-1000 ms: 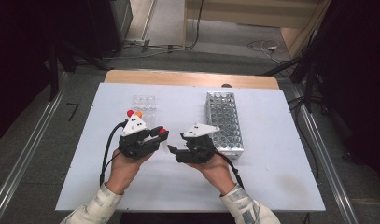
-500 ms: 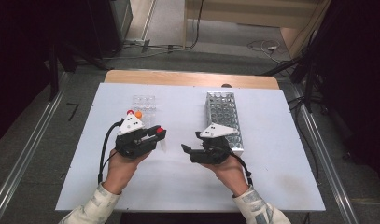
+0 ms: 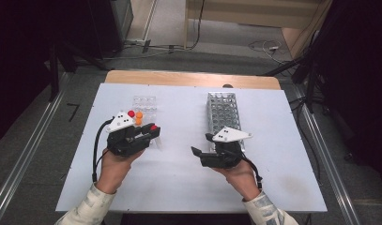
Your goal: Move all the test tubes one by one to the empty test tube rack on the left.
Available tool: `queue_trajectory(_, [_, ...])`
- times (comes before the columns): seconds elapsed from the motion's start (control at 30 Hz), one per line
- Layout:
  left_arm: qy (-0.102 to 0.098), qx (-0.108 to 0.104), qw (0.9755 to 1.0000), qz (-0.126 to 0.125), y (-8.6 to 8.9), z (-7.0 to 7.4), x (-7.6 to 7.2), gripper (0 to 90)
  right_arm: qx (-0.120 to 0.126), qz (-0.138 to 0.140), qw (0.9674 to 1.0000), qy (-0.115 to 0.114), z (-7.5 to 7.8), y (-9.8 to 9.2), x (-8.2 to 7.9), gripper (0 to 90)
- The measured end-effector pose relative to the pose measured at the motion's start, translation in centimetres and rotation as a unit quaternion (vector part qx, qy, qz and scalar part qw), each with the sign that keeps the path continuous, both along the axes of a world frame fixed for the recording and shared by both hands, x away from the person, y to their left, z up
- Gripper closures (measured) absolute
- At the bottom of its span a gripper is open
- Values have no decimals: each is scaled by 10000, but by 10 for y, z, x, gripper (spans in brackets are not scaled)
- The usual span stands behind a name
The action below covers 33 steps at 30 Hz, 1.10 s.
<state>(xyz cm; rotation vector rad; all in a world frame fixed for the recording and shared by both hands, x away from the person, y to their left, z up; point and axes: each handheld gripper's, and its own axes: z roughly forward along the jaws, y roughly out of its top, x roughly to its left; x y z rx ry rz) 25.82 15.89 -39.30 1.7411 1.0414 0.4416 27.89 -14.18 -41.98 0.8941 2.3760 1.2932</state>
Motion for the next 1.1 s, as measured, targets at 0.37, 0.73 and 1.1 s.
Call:
queue_trajectory(0.37, [-3,-74,9999,82,12,7,-1,702,55,-171,9998,13,0,-19,-2,296])
queue_trajectory(0.73, [-86,-199,9996,201,31,18,-5,702,87,-294,9995,26,-1,-32,-4,296])
queue_trajectory(1.1, [-61,-259,9992,314,50,25,-4,702,79,-383,9992,46,-2,-41,-4,296])
